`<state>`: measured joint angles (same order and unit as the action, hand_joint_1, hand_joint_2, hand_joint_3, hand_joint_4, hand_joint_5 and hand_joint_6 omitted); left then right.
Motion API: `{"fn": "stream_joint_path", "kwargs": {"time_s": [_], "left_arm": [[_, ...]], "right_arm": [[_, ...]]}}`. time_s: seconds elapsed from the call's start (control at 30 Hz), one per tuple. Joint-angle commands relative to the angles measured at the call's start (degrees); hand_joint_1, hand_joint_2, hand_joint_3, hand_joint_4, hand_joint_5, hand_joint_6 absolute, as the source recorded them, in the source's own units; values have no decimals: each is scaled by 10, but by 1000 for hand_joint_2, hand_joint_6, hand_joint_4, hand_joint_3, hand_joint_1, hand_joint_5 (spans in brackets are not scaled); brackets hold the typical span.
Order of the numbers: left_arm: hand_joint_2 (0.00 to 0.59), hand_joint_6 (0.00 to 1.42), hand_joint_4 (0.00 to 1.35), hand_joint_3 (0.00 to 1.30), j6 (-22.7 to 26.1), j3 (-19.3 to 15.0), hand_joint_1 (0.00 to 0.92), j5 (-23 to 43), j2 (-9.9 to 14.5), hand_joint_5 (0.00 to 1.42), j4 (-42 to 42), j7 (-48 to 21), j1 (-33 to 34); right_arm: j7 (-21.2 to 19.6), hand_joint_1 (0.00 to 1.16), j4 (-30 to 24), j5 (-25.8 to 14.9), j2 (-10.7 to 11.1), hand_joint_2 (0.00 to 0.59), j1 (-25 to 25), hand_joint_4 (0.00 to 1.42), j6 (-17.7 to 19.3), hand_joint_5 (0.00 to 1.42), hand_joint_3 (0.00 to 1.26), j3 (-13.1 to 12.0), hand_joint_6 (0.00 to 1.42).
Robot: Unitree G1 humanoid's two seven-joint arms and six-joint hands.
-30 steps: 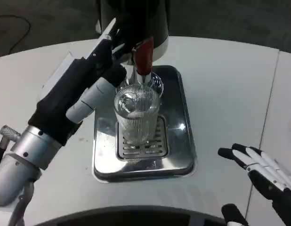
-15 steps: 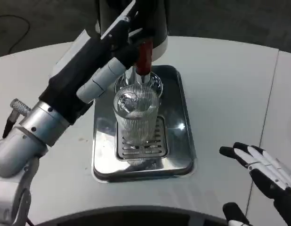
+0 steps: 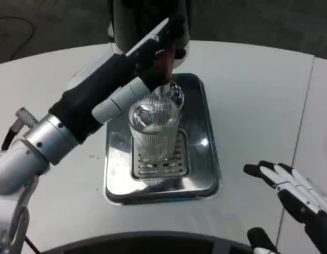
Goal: Grasp the cup under the faucet to collect the drink, then remove the cup.
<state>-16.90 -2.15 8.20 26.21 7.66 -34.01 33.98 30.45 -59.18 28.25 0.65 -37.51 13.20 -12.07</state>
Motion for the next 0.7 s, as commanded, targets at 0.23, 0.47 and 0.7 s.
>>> {"fn": "stream_joint_path", "kwargs": {"time_s": [0.23, 0.47, 0.7], "left_arm": [[72, 78, 0, 17, -76, 26, 0, -63, 46, 115, 6, -23, 3], [73, 77, 0, 17, -110, 33, 0, -89, 72, 115, 6, -20, -1], [76, 77, 0, 24, -132, 34, 0, -110, 87, 115, 10, -8, -7]], "right_arm": [[-4, 419, -8, 9, -1, 512, 5, 51, -1, 0, 124, 10, 0], [-6, 419, -8, 10, -3, 512, 3, 51, 1, 0, 124, 13, 0], [-5, 537, -8, 14, -4, 430, 4, 74, 0, 0, 143, 20, 0]]}}
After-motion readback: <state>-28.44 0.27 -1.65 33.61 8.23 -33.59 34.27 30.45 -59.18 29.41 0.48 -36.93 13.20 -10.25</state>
